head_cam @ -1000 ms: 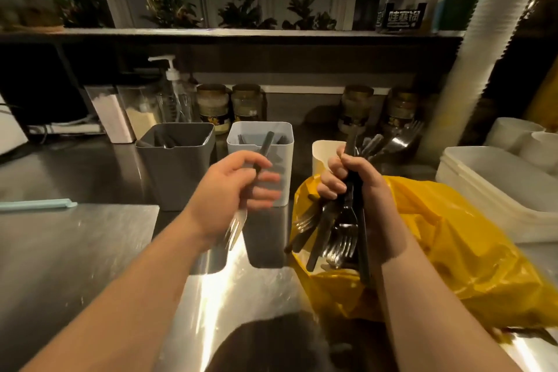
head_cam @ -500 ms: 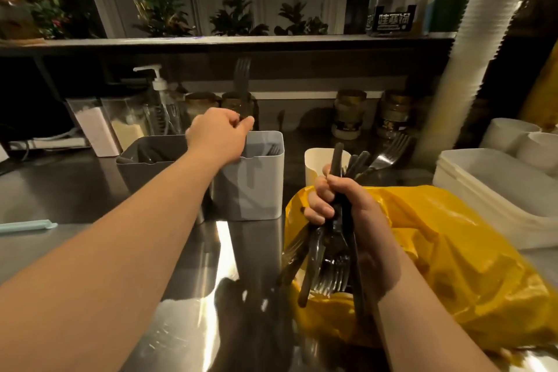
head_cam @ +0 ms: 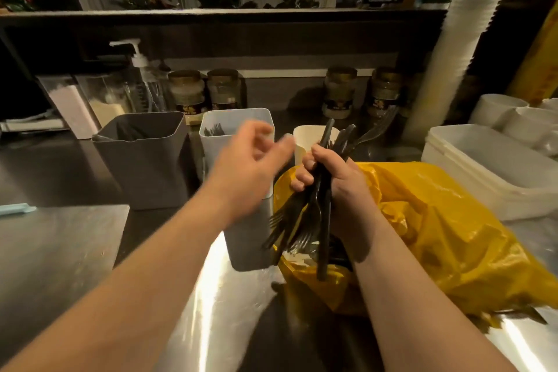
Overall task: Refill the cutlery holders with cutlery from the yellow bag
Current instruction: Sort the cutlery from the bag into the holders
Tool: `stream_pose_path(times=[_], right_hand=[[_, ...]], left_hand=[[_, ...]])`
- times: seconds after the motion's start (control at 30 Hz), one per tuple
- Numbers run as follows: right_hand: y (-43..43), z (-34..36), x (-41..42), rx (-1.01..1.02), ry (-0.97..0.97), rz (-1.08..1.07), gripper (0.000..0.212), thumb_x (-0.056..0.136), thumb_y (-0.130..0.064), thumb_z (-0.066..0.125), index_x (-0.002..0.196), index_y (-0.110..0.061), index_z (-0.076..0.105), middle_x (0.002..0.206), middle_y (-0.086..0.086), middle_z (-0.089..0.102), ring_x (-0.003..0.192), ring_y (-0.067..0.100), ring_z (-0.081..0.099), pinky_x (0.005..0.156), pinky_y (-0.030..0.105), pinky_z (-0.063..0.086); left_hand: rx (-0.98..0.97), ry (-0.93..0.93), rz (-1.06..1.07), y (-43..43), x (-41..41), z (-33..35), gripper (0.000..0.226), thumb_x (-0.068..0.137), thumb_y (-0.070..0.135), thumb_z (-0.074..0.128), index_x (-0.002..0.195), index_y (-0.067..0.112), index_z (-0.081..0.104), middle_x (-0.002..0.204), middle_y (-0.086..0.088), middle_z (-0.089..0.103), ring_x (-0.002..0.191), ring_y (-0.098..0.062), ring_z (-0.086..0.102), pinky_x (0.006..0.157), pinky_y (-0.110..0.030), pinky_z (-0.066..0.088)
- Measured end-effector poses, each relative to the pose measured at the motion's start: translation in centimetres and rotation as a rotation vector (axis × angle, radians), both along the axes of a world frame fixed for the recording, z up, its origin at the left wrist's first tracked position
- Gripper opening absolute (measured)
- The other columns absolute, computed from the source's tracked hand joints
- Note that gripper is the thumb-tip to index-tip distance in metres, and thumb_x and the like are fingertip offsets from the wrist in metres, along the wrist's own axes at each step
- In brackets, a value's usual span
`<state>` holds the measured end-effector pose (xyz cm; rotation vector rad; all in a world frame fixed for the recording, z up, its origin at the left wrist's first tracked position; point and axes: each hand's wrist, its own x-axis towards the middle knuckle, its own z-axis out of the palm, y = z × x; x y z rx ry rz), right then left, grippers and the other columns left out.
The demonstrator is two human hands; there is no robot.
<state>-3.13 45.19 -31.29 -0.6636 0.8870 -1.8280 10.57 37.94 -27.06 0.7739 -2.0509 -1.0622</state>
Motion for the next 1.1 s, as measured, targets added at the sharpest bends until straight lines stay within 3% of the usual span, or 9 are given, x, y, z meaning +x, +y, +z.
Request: stream_pose_path(times=[0.1,0.17,0.27,0.4,0.47,0.57,0.73,0.9,1.1], right_hand=[[-0.5,-0.7,0.2,0.15,0.124,-0.202,0.042,0.091,-0.037,0.071,0.115,-0.005,0.059,0.088,0.01,0.065,0.077,0.02,0.068,0.064,0.036,0.056],[-0.7,-0.6,0.6,0.154,0.199,-0.252,0.062,0.082,-0.046,0.076,0.126,-0.006,0.058,0.096,0.006,0.065,0.088,0.024,0.064,0.076,0.04,0.057],[-0.7,0.1,1.3,0.195,0.362,-0.326,0.045,0.093,-0.043,0.064,0.128,-0.017,0.056,0.107,0.003,0.066,0.099,0.02,0.065,0.081,0.033,0.056],[-0.8,0.2,1.6,0.298,0.618,-0.298,0.058,0.088,-0.059,0.052,0.134,-0.024,0.048,0.119,0.002,0.065,0.111,0.021,0.063,0.087,0.033,0.057],[-1.0,0.1,1.7,0.305,0.627,-0.259,0.055,0.088,-0.062,0.045,0.129,-0.026,0.051,0.116,-0.005,0.063,0.111,0.014,0.06,0.084,0.025,0.053],[-1.0,0.1,1.7,0.372,0.516,-0.233,0.045,0.099,-0.06,0.037,0.12,-0.027,0.06,0.116,-0.007,0.064,0.112,0.017,0.059,0.093,0.032,0.051],[-0.3,-0.1,2.1,0.378,0.465,-0.03,0.086,0.073,-0.083,0.044,0.135,-0.024,0.059,0.124,0.0,0.069,0.116,0.024,0.063,0.104,0.047,0.048],[-0.1,-0.9,3.1,0.2,0.818,0.001,0.013,0.094,-0.032,0.067,0.086,-0.022,0.071,0.067,-0.014,0.066,0.07,0.002,0.064,0.062,0.017,0.048],[-0.7,-1.4,3.9,0.306,0.806,-0.105,0.02,0.097,-0.026,0.065,0.079,-0.022,0.073,0.074,0.002,0.072,0.081,0.025,0.072,0.067,0.027,0.057]], left_hand=[[0.493,-0.198,-0.282,3.0,-0.7,-1.2,0.102,0.074,0.065,0.066,0.156,0.039,0.013,0.142,0.006,0.051,0.123,-0.012,0.055,0.109,-0.04,0.039],[0.424,-0.294,-0.321,3.5,-1.0,-2.2,0.113,0.075,0.049,0.08,0.156,0.046,0.001,0.157,0.008,0.035,0.139,-0.018,0.042,0.111,-0.038,0.039],[0.403,-0.278,-0.311,3.4,-1.2,-3.1,0.116,0.08,0.028,0.084,0.153,0.051,-0.003,0.154,0.015,0.036,0.134,-0.013,0.045,0.1,-0.023,0.046],[0.628,-0.198,-0.391,2.7,-0.2,-3.6,0.074,0.091,0.012,0.072,0.146,0.041,0.031,0.115,0.008,0.065,0.087,-0.009,0.071,0.071,-0.017,0.056],[0.747,-0.121,-0.36,2.1,0.5,-3.8,0.037,0.094,0.008,0.067,0.128,0.017,0.057,0.092,-0.002,0.071,0.07,-0.016,0.07,0.069,-0.026,0.057],[0.882,-0.061,-0.327,0.9,1.7,-4.3,0.005,0.094,0.005,0.063,0.098,0.007,0.061,0.071,-0.007,0.062,0.06,-0.018,0.06,0.065,-0.03,0.054],[0.94,-0.026,-0.502,-1.1,3.9,-4.7,0.011,0.09,0.012,0.067,0.096,0.008,0.06,0.077,-0.01,0.061,0.065,-0.02,0.061,0.065,-0.032,0.054],[0.892,0.085,-0.347,-1.7,5.5,-5.7,0.035,0.079,0.02,0.07,0.111,0.006,0.065,0.082,-0.008,0.068,0.072,-0.021,0.065,0.061,-0.033,0.054],[0.873,0.026,-0.249,-2.2,5.3,-6.9,0.033,0.089,0.034,0.062,0.097,0.007,0.079,0.092,-0.013,0.074,0.08,-0.024,0.07,0.076,-0.041,0.053]])
